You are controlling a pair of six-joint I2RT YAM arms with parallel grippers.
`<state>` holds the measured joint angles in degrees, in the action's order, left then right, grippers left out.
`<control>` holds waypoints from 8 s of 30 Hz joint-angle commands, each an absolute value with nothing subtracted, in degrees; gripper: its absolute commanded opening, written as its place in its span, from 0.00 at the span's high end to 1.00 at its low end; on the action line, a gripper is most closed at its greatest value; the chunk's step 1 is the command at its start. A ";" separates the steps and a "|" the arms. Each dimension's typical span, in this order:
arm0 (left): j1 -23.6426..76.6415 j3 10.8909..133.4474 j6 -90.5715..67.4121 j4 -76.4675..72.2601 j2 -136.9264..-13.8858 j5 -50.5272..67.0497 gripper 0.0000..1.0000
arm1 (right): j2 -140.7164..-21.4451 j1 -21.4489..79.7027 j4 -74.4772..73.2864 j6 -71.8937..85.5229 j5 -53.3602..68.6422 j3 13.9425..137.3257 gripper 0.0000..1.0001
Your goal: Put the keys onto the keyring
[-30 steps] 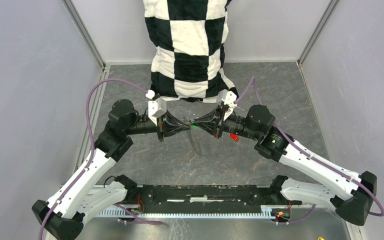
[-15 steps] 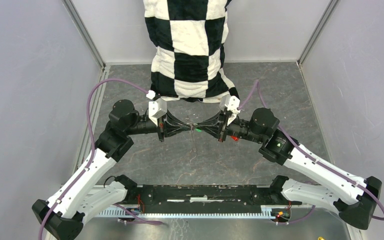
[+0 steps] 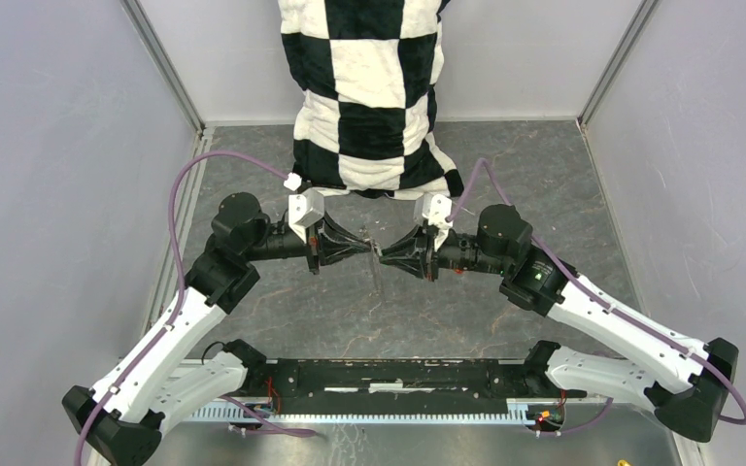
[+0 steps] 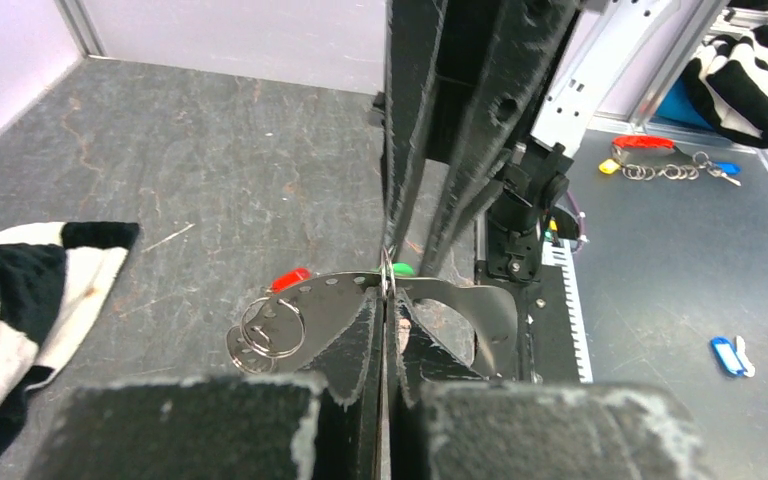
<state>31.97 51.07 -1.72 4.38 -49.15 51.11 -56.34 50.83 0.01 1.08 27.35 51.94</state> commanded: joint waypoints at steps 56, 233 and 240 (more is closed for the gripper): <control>31.64 56.33 20.70 21.89 -49.58 60.02 0.78 | -63.95 50.67 -7.47 -9.13 39.60 62.92 1.00; 31.73 49.78 -3.66 -5.80 -47.34 59.35 0.98 | -54.47 51.96 -8.68 -3.95 27.14 60.86 0.37; 31.73 50.68 -4.13 -4.03 -48.17 63.72 0.98 | -54.93 51.78 -0.51 -3.15 34.31 59.49 0.41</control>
